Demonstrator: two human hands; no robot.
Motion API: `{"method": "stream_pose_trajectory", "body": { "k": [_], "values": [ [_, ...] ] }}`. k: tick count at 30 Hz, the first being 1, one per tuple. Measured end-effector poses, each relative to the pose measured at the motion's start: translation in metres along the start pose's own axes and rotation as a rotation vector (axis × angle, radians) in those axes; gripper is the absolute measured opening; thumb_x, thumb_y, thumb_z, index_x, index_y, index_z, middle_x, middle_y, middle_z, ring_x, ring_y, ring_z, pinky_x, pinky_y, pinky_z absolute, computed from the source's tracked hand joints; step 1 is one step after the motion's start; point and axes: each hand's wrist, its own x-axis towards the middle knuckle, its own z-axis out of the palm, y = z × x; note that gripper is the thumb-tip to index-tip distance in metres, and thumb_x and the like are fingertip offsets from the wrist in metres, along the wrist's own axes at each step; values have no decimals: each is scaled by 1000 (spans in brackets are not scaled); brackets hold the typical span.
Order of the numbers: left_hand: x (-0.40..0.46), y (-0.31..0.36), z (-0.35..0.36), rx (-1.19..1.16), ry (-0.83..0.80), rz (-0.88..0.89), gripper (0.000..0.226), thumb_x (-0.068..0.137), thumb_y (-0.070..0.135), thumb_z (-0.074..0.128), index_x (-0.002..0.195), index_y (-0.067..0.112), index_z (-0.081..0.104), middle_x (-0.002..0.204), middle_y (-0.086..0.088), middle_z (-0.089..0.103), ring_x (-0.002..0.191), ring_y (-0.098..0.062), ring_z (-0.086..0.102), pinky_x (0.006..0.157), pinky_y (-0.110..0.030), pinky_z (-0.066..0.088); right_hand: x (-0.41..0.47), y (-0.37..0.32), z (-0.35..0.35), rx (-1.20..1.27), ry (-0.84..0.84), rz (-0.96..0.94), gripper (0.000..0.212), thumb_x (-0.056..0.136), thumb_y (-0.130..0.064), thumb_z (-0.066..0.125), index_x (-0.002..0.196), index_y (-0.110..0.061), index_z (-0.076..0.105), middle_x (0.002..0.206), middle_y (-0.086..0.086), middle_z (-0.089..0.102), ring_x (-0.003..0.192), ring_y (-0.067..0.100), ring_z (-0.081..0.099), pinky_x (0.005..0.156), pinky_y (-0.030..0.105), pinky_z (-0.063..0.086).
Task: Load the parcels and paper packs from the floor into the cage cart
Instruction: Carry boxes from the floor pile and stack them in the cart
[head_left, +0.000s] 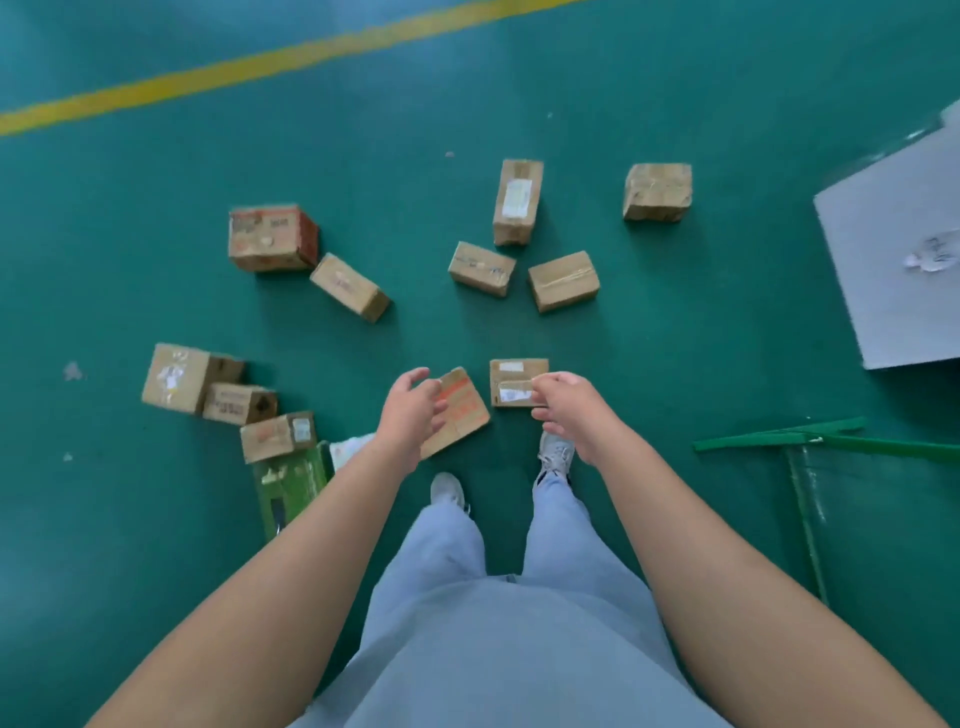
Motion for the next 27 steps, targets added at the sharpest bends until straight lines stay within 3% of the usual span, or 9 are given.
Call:
{"method": "stream_pose_trajectory", "body": {
  "k": [2,5,11,14,27],
  "values": [
    [9,-6,-1,-29,36,-27,35,104,16,52,138,21,50,120,-4,63,100,-20,65,90,-38,56,16,0,2,-37,-20,29,13,103,-26,50,105,-20,61,114,7,65,112,27,68,101,41,53],
    [32,-27,-12,-48,83,-102,35,105,15,50,139,22,50,119,-1,62,101,-19,64,97,-40,57,39,2,15,-110,-52,80,17,105,-23,49,117,-15,58,131,11,64,128,31,59,111,48,46],
    [85,-79,-46,-50,100,-208,45,105,19,50,149,21,45,133,-3,58,106,-16,63,97,-37,55,95,26,51,-194,-81,186,14,105,-28,53,115,-20,59,130,7,65,116,24,65,105,40,52],
    [117,-104,-63,-45,100,-239,46,104,20,50,150,22,45,136,-2,56,109,-16,63,99,-38,55,130,45,73,-173,-91,264,30,105,-28,53,133,-16,57,129,4,66,109,18,67,101,36,54],
    [323,-233,-89,-30,69,-401,44,104,21,48,148,22,46,130,-1,58,113,-17,63,101,-38,54,339,140,149,-208,-46,438,38,105,-27,54,141,-13,54,125,4,67,107,19,68,96,35,55]
  ]
}}
